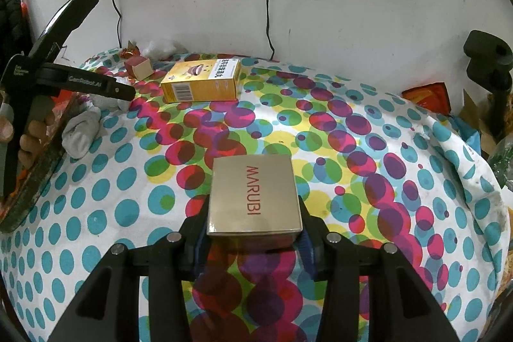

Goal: Organize objects
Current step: 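Grasp the clear plastic bag with the left gripper while the right gripper holds the MARUBI box, then lower the plastic bag into the red tray and open the left gripper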

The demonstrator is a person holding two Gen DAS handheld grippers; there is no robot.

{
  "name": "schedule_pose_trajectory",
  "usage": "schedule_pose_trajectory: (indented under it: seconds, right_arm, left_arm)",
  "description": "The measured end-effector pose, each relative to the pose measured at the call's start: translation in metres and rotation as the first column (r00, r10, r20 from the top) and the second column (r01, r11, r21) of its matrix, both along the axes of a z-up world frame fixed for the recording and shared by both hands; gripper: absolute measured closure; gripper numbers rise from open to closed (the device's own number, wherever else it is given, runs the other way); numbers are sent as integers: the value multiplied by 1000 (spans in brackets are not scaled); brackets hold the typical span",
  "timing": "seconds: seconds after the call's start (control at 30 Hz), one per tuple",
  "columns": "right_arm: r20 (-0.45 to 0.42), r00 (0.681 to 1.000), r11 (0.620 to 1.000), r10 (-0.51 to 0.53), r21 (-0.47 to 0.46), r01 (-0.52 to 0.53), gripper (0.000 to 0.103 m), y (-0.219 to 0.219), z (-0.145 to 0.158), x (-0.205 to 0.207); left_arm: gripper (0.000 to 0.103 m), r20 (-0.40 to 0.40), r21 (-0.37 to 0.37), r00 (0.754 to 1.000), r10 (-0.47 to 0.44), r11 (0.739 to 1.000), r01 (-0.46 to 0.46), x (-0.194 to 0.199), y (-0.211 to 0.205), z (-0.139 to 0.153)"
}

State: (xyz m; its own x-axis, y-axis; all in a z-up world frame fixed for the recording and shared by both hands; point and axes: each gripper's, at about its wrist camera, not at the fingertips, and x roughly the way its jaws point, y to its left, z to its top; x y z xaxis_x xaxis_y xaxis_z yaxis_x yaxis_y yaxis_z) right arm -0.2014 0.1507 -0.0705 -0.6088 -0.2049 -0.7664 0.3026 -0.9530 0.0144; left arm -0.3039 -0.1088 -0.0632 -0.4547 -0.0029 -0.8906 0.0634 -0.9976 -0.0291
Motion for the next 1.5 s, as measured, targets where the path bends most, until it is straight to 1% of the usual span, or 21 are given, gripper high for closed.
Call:
schedule_pose_trajectory:
  seconds: [0.2,0.3,0.47,0.53,0.77,1.03,1.2,1.33,1.43,1.5]
  right_arm:
    - [0,1000,1000,-1,-2,1,57,1,0,0]
    - [1,1000,1000,-3,-5,3,57,1,-1,0]
    - [2,1000,1000,-16,-14,16,57,4,-2,-1]
    - [3,1000,1000,-19,-18,19,57,6,-1,0]
    - [3,1000,1000,-23,-20,23,57,7,-1,-1]
    - [3,999,999,-42,-30,42,57,11,1,-2]
    - [-3,999,999,-40,-19,40,57,9,1,-1]
    - [-4,999,999,-44,-17,44,57,9,1,0]
    - [-7,999,999,-48,-12,48,57,9,2,0]
    - [-11,999,999,-48,-6,48,57,8,2,0]
  left_arm:
    - [46,-39,-50,999,-3,999,1,9,7,10]
    - [46,-51,-56,999,-9,998,6,14,10,17]
    - [46,-67,-66,998,-9,998,5,36,16,25]
    - [46,-70,-68,997,-11,998,7,35,19,28]
    - [46,-90,-97,995,-30,995,21,52,25,40]
    - [46,-104,-96,994,-38,995,28,78,24,54]
    - [45,-120,-96,992,-30,995,19,99,17,63]
    - [45,-129,-87,992,1,996,-12,117,4,68]
    - [45,-133,-103,991,27,994,-40,129,-8,70]
    - [45,-134,-98,990,50,993,-63,138,-21,72]
